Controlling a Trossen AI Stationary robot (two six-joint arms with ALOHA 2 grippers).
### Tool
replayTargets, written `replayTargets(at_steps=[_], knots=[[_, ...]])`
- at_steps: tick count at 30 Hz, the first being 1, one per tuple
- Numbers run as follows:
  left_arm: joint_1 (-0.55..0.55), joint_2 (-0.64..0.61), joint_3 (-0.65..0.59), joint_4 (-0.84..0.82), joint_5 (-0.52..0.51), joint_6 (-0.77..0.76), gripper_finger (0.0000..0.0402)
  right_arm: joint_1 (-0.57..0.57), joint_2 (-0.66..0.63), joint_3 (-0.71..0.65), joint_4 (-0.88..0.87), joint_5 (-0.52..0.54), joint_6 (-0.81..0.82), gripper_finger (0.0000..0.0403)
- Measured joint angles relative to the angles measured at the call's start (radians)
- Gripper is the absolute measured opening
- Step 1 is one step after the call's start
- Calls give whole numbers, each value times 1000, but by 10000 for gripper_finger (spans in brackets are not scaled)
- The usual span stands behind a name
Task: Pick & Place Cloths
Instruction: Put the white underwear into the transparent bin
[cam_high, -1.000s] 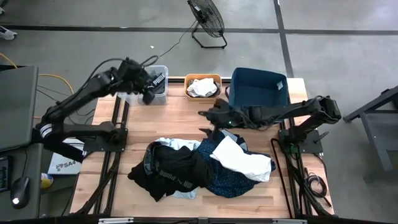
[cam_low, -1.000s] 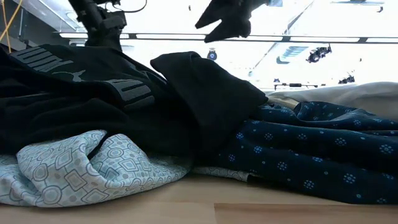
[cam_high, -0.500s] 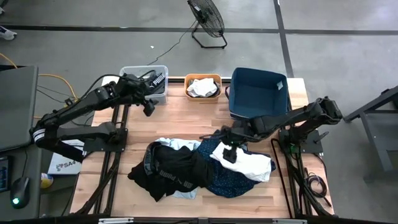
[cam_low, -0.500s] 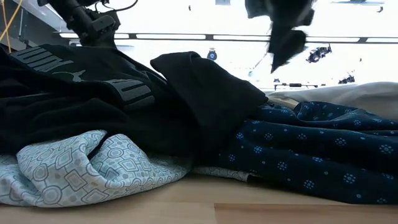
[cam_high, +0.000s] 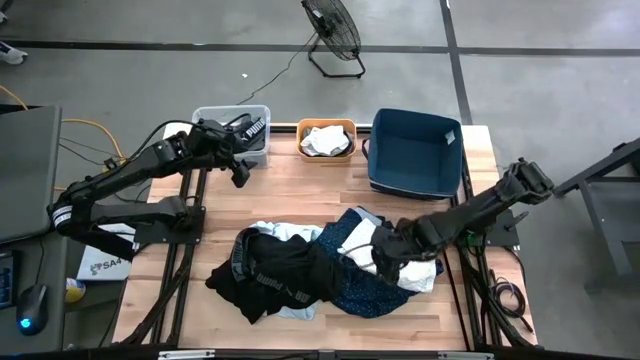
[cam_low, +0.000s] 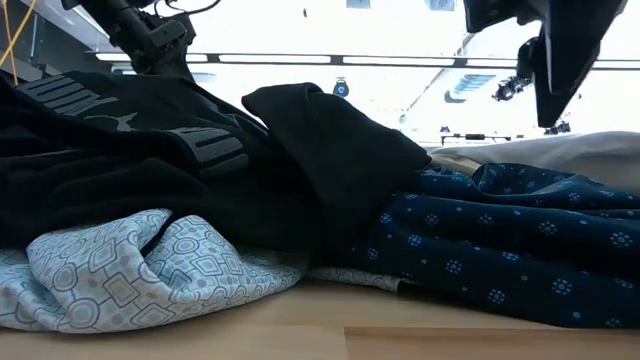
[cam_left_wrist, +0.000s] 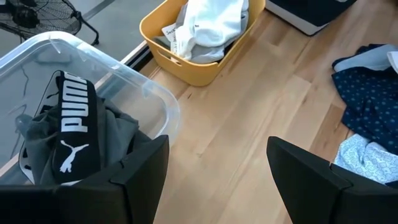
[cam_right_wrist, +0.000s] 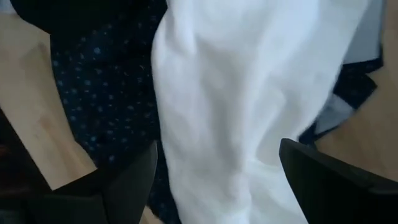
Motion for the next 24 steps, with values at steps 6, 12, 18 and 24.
replayTargets(at_steps=[6,12,18,24], knots=[[0,0,0,-2,0,0,267,65,1,-145,219,22,91,330],[0,0,0,-2,0,0,267,88,1,-234,260,61,190,330],[0,0,0,-2,-1,-5,267,89,1,-267,257,128,121,323],[0,0,0,-3,-1,-8,267,65,1,-267,256,128,68,235]])
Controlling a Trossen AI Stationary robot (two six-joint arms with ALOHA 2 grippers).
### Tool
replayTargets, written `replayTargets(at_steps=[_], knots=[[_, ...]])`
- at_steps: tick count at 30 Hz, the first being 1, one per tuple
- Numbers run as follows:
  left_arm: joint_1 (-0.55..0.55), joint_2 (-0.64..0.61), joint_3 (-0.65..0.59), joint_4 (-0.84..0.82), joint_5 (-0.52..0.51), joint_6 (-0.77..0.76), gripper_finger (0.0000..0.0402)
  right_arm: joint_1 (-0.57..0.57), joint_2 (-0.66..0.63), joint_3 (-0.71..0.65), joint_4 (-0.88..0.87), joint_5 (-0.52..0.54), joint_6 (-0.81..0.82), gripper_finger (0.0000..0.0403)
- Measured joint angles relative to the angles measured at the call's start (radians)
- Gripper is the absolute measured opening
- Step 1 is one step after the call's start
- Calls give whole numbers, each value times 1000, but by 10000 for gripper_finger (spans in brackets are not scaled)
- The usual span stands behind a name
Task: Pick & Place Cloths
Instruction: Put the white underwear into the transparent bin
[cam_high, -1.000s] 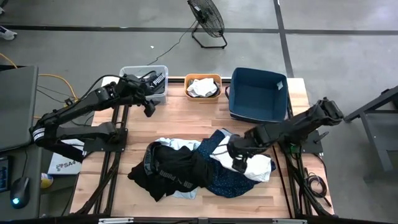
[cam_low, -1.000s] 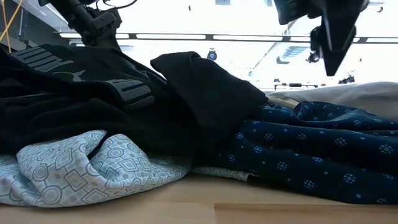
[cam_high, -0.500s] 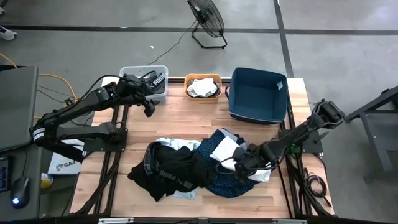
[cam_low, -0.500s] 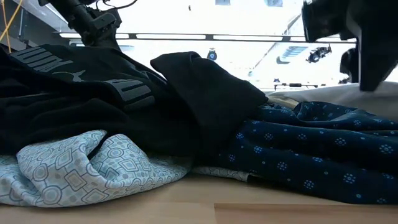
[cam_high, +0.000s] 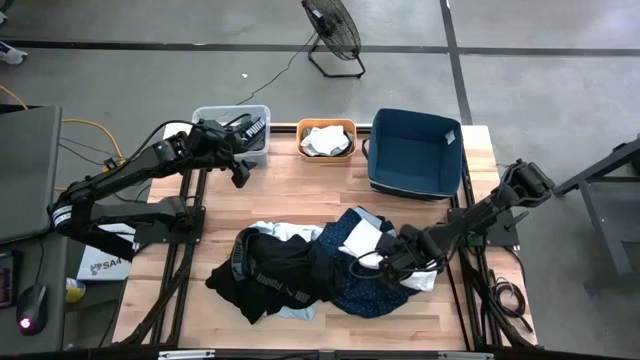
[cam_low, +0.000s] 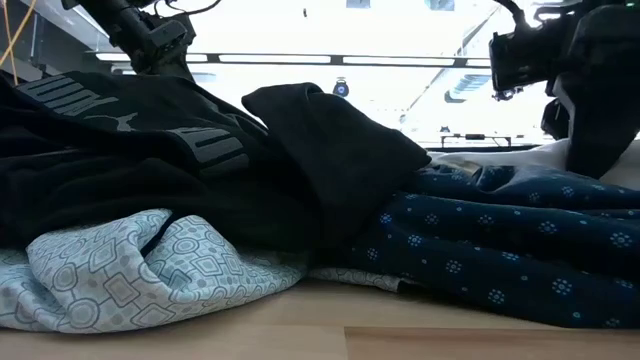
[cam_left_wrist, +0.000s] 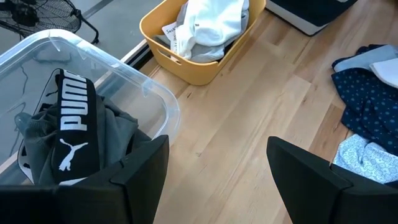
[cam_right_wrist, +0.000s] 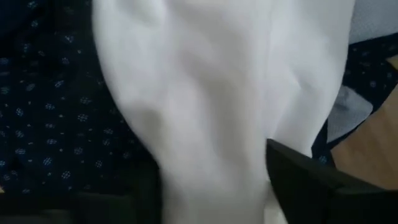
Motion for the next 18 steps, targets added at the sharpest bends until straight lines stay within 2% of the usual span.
replayTargets(at_steps=[8,10,14,18], knots=[[0,0,0,-1,0,-4,267,-35,0,0,1,-29,-73,27],[0,0,0,-2,0,-4,267,-44,0,0,10,-32,-82,12],[0,0,0,-2,0,-4,267,-65,-2,19,20,-16,-96,8],[0,0,0,-2,0,-4,267,-82,-26,65,19,54,-152,7]])
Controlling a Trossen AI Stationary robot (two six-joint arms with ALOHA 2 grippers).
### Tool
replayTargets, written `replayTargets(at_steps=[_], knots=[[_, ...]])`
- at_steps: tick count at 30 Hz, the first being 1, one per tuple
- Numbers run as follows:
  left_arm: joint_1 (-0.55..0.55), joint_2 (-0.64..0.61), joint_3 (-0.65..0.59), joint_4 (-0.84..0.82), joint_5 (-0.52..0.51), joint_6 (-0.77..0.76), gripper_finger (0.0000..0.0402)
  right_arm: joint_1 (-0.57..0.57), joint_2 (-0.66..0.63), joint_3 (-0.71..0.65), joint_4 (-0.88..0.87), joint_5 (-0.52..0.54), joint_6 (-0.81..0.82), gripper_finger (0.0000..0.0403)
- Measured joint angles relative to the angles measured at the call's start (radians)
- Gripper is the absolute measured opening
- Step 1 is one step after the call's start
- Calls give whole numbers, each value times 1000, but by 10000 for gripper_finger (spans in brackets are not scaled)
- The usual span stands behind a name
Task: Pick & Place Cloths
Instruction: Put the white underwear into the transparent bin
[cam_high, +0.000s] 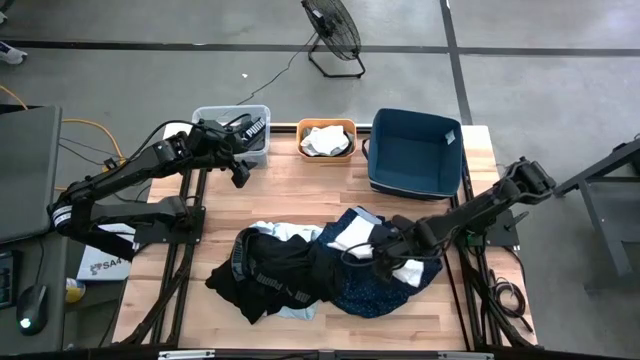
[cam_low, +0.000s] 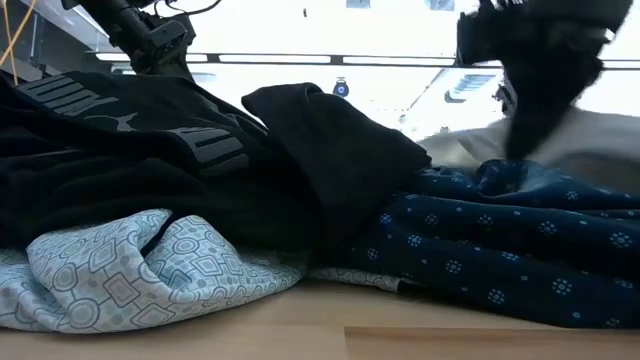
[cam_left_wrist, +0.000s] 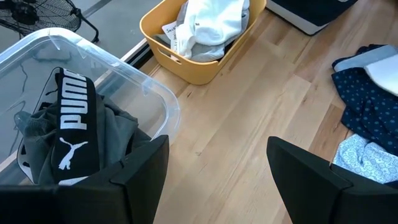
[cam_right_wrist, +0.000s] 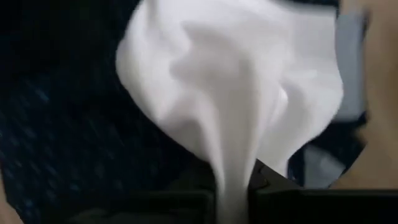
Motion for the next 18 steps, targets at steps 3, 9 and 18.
replayTargets(at_steps=[3,9,18], knots=[[0,0,0,0,0,0,267,-8,-22,47,-7,82,-68,6],[0,0,0,2,0,0,267,-22,-62,137,2,275,-240,6],[0,0,0,45,19,0,267,-108,-71,150,304,420,-574,5]])
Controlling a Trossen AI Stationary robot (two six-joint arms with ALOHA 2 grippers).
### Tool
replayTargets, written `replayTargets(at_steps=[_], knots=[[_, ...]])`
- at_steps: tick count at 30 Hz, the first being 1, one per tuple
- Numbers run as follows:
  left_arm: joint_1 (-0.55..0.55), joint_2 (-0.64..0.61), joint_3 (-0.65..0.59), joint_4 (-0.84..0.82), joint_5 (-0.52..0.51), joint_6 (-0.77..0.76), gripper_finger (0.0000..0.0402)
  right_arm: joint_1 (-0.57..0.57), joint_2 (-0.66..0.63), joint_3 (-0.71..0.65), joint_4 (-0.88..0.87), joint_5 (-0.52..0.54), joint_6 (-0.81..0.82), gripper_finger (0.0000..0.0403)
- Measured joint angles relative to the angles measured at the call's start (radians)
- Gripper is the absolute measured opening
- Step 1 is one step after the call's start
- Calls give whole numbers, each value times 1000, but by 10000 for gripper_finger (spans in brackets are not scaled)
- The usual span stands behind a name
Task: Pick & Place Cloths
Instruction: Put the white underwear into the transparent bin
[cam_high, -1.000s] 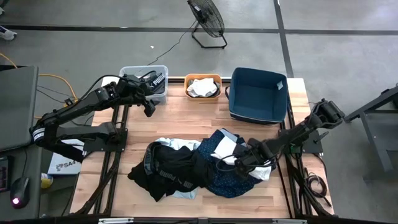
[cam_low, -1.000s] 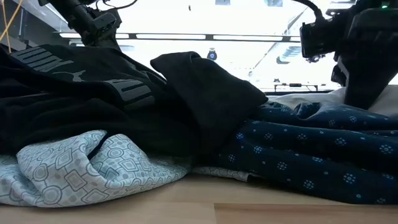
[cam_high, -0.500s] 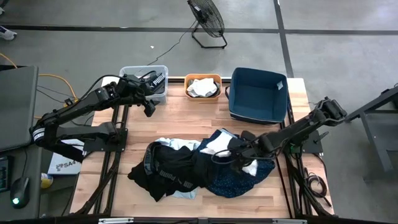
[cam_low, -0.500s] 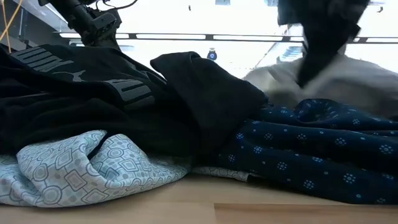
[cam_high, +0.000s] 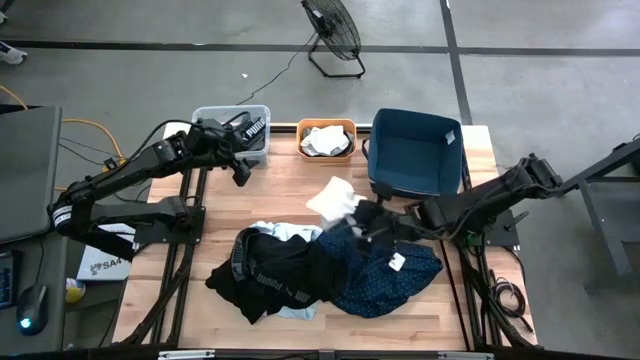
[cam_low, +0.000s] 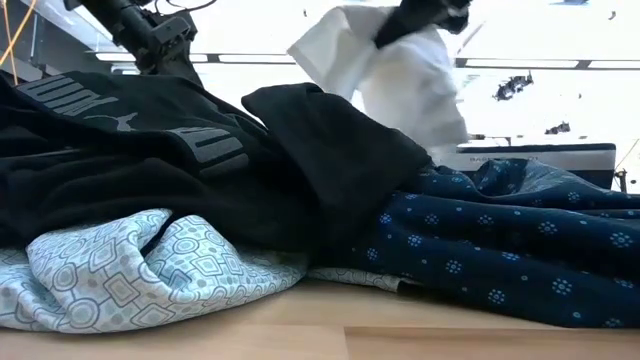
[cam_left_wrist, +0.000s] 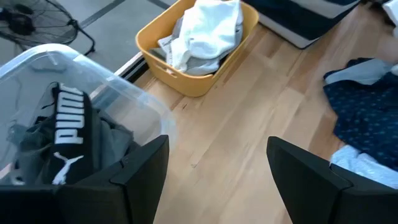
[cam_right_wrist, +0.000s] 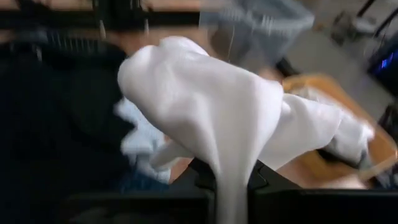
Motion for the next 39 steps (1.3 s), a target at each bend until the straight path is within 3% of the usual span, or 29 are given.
replayTargets(at_steps=[6,14,23,27,34,39], knots=[[0,0,0,29,33,38,267,-86,5,0,247,-62,-225,5],[0,0,0,168,206,184,267,-226,23,1,504,-338,-383,5],[0,0,0,334,401,225,267,-358,116,1,563,-542,-403,5],[-1,0,0,355,430,228,267,-382,144,0,599,-650,-442,5],[-1,42,0,364,544,230,267,-399,183,-1,781,-668,-567,5],[-7,99,0,404,555,222,267,-412,192,0,828,-678,-596,5]])
